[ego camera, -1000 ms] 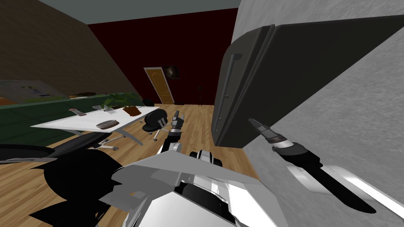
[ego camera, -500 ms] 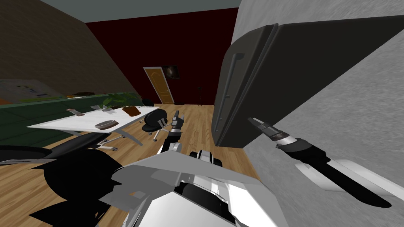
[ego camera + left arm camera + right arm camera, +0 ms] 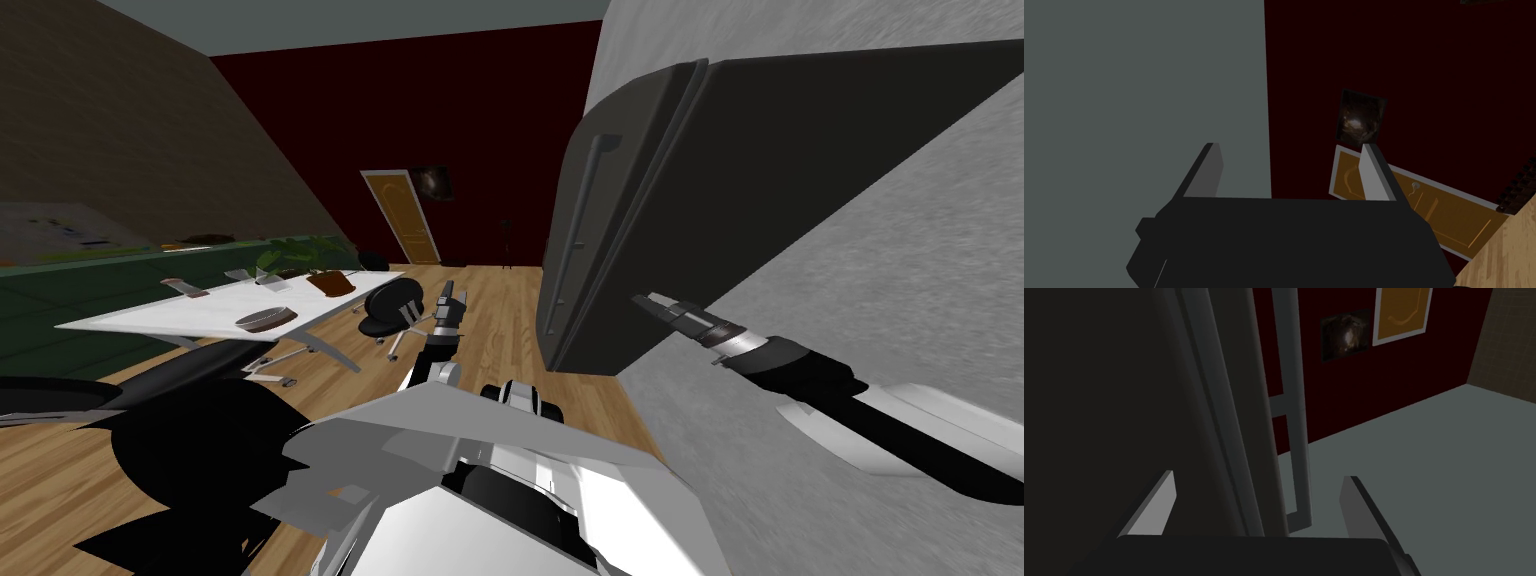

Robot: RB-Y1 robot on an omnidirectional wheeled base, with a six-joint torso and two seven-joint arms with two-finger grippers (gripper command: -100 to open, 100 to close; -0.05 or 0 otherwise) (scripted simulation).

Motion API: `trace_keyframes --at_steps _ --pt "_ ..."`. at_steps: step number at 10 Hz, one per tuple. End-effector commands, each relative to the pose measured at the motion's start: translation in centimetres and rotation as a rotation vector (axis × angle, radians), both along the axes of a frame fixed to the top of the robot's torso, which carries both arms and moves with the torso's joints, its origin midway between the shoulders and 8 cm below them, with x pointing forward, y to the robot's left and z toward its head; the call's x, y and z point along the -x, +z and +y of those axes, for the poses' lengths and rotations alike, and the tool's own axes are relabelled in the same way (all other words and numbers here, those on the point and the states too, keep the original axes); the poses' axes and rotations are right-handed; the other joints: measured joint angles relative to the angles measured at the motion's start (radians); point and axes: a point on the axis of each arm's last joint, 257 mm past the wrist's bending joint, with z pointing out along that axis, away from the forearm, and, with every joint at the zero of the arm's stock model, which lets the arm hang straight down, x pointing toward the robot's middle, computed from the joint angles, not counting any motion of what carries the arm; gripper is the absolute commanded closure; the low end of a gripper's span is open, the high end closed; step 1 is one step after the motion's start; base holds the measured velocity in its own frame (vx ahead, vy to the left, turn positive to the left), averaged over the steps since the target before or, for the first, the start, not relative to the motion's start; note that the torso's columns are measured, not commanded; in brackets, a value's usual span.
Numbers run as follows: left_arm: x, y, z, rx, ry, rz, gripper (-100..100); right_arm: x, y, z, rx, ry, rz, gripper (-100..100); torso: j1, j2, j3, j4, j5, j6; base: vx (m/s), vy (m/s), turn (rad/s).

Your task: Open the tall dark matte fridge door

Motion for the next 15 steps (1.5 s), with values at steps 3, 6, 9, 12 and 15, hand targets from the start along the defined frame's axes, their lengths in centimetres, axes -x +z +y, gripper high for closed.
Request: trace_keyframes --at_steps 3,6,9,12,15 --pt "0.0 0.0 0.0 0.000 0.000 0.000 0 -1.4 1.2 -1.0 0.157 -0.004 -0.004 -100 -0.001 0.000 0.000 0.000 0.000 0.000 0.007 0.019 -0.013" --pt "0.0 0.0 0.0 0.000 0.000 0.000 0 -2.6 2.4 -2.2 0.252 -0.024 -0.017 -100 0.000 0.000 0.000 0.000 0.000 0.000 0.003 0.012 -0.014" --pt "0.0 0.0 0.0 0.000 0.000 0.000 0 -3.8 3.9 -3.1 0.357 -0.040 -0.032 -100 0.000 0.000 0.000 0.000 0.000 0.000 0.008 0.017 -0.009" --pt "0.0 0.0 0.0 0.000 0.000 0.000 0 -4.9 5.6 -4.0 0.448 -0.061 -0.050 -100 -0.001 0.001 0.000 0.000 -0.001 0.000 0.003 0.008 -0.006" --pt "0.0 0.0 0.0 0.000 0.000 0.000 0 -6.0 7.5 -4.5 0.545 -0.078 -0.070 -100 -0.001 0.000 0.000 0.000 0.000 0.000 0.006 0.011 -0.009"
